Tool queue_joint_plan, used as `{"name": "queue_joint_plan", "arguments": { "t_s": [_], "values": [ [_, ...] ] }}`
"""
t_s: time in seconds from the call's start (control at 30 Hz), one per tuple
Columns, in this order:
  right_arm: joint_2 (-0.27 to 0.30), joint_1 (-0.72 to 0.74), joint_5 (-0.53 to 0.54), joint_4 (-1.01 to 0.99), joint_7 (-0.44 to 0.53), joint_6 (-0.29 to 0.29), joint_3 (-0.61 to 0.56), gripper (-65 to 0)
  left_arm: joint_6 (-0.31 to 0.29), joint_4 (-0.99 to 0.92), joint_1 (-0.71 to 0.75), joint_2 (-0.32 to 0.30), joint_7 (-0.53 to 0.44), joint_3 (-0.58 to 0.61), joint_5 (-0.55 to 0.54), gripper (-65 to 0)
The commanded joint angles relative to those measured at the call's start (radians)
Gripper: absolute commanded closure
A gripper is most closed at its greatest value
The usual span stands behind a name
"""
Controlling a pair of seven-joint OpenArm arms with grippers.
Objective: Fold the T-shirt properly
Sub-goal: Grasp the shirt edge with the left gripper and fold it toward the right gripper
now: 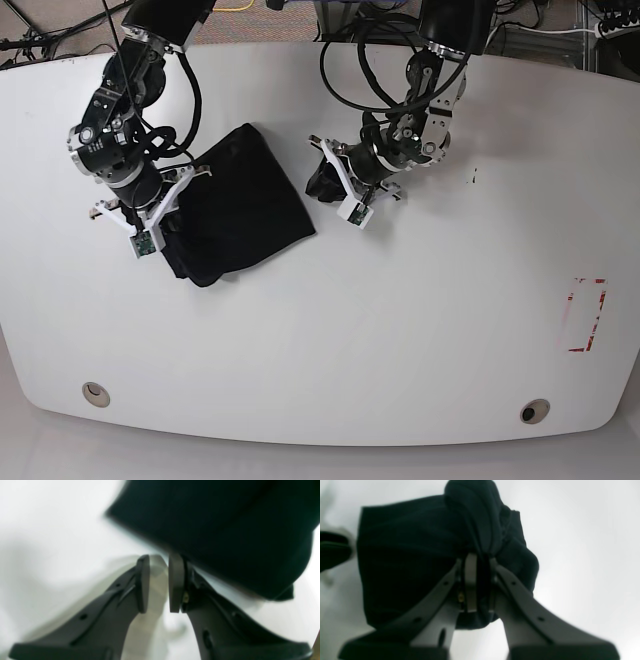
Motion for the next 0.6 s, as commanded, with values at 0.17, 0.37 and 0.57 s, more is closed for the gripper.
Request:
{"name": "queue_joint_plan", "arguments": {
  "t_s": [0.17, 0.37, 0.57],
  "values": [
    [0.001, 0.002, 0.017, 0.026, 0.019, -0.005, 0.051, -21.4, 0.0, -0.032, -0.017, 0.003, 0.001, 0.001, 0.002, -11.4],
    [0.006, -0.011, 0.07, 0.032, 0.019, -0.005, 0.061, -33.5, 0.0, -0.023, -0.015, 0.003, 0.001, 0.001, 0.0, -11.4],
    [0.006, -0.01, 0.073, 0.032, 0.019, -0.005, 0.124, -37.9, -0.002, -0.021, -0.017, 0.003, 0.001, 0.002, -0.003, -11.4]
  ]
}}
